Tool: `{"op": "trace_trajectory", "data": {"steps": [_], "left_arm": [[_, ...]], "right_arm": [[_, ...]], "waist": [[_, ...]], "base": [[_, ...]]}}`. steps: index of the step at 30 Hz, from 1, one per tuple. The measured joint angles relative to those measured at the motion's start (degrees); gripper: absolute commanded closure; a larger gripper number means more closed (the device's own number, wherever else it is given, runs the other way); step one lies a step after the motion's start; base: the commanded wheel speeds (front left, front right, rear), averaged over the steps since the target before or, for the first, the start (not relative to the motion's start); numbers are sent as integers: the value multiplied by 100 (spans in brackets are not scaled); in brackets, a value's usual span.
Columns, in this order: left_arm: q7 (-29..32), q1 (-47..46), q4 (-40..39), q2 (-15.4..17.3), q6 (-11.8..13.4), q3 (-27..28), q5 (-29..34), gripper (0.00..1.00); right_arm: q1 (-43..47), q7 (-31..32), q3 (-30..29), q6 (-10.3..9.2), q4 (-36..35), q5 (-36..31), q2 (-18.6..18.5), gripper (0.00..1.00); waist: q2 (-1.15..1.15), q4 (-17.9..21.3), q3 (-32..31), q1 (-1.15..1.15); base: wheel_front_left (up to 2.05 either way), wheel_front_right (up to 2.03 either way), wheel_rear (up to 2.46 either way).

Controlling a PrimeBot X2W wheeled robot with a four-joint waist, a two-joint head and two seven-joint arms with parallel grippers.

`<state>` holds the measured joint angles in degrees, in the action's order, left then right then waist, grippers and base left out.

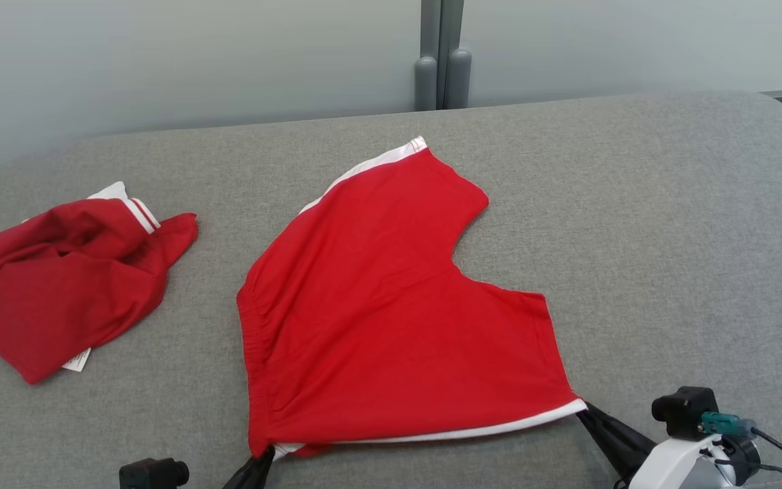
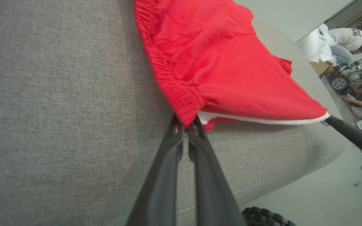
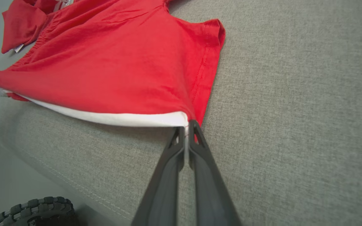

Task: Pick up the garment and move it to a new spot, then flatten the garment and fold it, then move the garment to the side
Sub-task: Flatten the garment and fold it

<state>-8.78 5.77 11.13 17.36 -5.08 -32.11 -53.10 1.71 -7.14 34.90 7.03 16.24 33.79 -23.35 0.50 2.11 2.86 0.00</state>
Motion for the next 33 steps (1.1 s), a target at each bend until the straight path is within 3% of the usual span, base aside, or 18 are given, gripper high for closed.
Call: {"op": "trace_trajectory", "data": {"steps": [2,3,4,5,6,7,8,9,10,11,26,33], "left_arm": [[25,-29,52,23,0,-33,97,100],[33,-51,85,45,0,-57,120,100],[67,-73,111,77,2,-85,160,100],[77,-88,125,116,4,-115,209,91],[105,-98,136,156,5,-133,259,74],[121,-102,145,183,13,-138,309,63],[130,-103,145,191,13,-144,339,55],[155,-105,145,192,26,-157,372,36],[169,-107,144,196,63,-171,417,9],[169,-109,142,221,64,-198,469,0],[316,-102,-176,586,249,-257,712,0],[66,-95,-571,572,309,99,572,0]], "right_arm": [[0,-42,58,-8,65,-45,52,100],[1,-65,73,-8,99,-49,99,95],[1,-90,97,-9,118,-53,146,83],[1,-94,122,-9,136,-69,179,67],[1,-119,141,-8,152,-102,192,57],[1,-147,151,-13,165,-145,193,39],[1,-151,152,-14,175,-191,185,0],[1,-189,152,-14,186,-211,179,0],[1,-220,151,-24,198,-215,172,0],[1,-244,151,-57,210,-234,162,0],[291,-294,179,-73,52,-400,-318,0],[233,-431,-230,-299,-207,-412,-554,0]], "waist": [[0,9,15,0],[0,13,22,0],[0,19,31,0],[0,23,40,0],[0,28,48,0],[0,34,57,0],[0,39,64,0],[0,45,72,0],[0,49,79,0],[0,53,85,0],[0,72,82,0],[0,145,-62,0]], "base": [[0,0,0],[0,0,0],[0,0,0],[0,0,0],[0,0,0],[0,0,0],[0,0,0],[0,0,0],[0,0,0],[0,0,0],[0,0,0],[0,0,0]]}}
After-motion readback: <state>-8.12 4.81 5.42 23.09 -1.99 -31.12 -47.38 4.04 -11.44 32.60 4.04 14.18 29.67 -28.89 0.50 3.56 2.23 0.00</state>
